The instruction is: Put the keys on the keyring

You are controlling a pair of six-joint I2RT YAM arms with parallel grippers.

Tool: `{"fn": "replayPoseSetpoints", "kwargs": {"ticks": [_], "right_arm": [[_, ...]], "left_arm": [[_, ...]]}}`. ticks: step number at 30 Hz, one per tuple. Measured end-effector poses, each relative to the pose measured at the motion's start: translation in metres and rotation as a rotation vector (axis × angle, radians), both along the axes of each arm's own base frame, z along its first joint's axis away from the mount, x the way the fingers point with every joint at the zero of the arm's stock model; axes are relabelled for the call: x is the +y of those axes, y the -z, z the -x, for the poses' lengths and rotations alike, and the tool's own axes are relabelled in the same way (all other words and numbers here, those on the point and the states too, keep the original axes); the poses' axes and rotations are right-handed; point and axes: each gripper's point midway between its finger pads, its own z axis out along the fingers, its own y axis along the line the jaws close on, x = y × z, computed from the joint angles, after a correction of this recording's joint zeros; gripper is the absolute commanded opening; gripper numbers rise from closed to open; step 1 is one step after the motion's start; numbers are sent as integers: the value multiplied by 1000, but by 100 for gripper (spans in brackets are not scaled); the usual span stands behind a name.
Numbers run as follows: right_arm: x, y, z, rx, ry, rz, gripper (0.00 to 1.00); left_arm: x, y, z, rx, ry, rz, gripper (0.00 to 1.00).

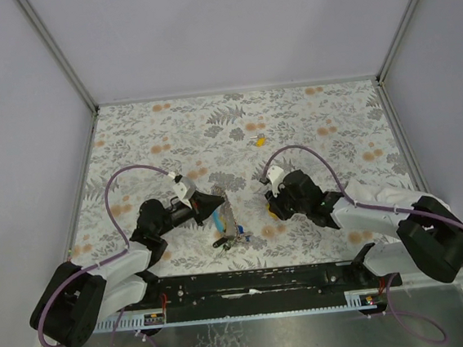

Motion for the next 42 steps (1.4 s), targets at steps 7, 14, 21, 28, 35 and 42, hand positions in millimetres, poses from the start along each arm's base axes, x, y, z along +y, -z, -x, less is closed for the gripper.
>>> {"fn": "replayPoseSetpoints", "kwargs": {"ticks": [7,14,21,28,35,42], "right_arm": [[15,-8,-20,-112,-6,-79,29],[15,6,-21,-120,1,-75,28],[13,16,-22,-108,7,-56,26],[14,20,-23,-105,6,-53,23],[16,22,-25,-112,3,-53,1],[14,19,-24,-116,-3,-49,0]], "left_arm": [[0,0,0,1,3,0,0],[0,0,0,1,3,-1,0],[0,0,1,1,3,-1,0],[-1,0,2,1,10,-1,0],[-1,0,2,2,10,-1,0],[-1,0,3,1,19,-1,0]]}}
